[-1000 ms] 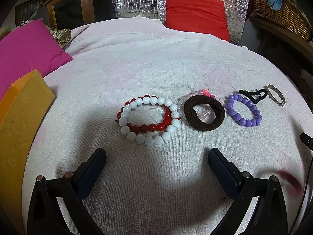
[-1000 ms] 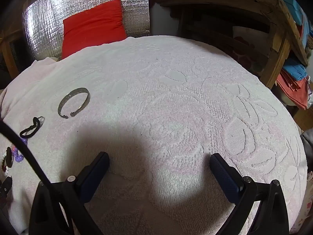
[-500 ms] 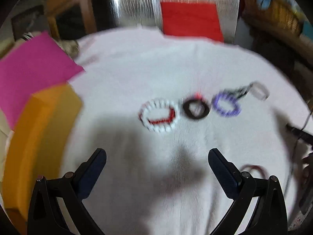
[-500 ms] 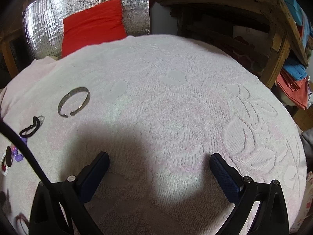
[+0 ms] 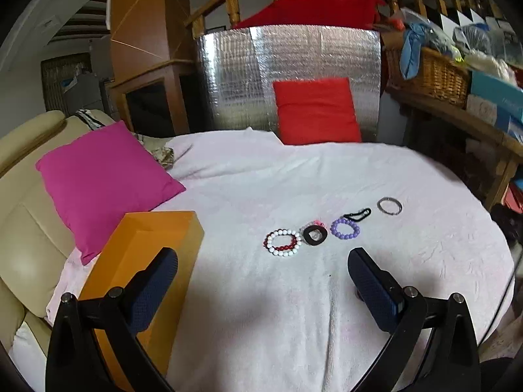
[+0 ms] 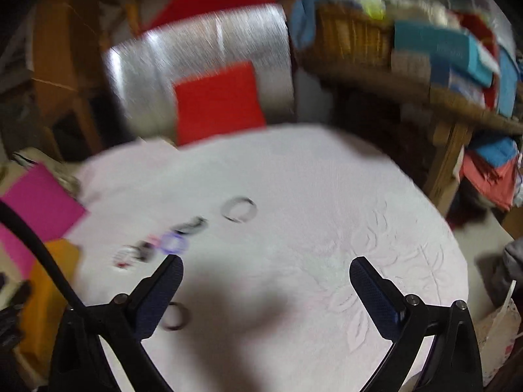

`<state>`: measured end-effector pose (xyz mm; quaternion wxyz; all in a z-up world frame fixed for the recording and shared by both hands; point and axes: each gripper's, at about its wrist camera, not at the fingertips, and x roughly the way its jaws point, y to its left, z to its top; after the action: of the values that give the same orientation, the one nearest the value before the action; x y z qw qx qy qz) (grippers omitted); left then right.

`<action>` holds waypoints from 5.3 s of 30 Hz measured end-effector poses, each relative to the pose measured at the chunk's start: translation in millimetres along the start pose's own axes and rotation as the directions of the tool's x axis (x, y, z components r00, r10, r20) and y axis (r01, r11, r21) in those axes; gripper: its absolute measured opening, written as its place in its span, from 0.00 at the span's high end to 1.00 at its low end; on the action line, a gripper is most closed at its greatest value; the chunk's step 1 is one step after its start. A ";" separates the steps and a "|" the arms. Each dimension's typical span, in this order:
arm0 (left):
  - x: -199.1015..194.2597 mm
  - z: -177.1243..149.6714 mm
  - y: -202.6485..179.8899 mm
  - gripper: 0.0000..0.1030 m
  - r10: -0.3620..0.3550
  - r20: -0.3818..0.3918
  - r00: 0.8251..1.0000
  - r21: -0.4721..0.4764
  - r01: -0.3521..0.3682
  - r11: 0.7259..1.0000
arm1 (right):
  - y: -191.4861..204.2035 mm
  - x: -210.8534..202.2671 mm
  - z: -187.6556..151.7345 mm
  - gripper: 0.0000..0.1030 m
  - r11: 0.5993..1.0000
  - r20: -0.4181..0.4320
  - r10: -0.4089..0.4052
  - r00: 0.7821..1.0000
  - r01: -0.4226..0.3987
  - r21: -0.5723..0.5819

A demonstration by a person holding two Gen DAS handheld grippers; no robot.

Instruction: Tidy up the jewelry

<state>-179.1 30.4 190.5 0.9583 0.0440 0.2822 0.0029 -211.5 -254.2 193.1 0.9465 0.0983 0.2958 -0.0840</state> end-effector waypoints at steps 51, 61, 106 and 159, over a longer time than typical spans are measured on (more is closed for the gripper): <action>87.9 -17.9 -14.0 0.00 0.085 -0.026 0.996 0.022 -0.084 0.996 | 16.6 59.1 -33.6 0.00 0.980 0.003 0.192 0.981 -0.192 -0.045; 141.3 -39.3 10.0 0.00 -0.063 -0.165 0.984 -0.050 0.056 0.997 | 32.7 84.3 -48.3 0.13 0.962 -0.124 0.249 0.960 -0.260 -0.080; 259.6 -35.2 6.2 0.91 -0.241 -0.357 0.903 -0.110 0.216 0.970 | 59.5 173.1 -56.9 0.92 0.984 -0.327 0.159 0.932 -0.178 -0.028; 52.2 -47.3 222.9 0.91 0.001 -0.022 1.000 -0.312 -0.008 0.950 | 280.3 113.9 -74.4 0.91 0.775 -0.250 0.559 0.790 -0.606 -0.179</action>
<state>-156.5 257.9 141.8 0.9501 -0.1076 0.2884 0.0501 -98.7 22.7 105.7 0.8988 0.0726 0.3443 0.2614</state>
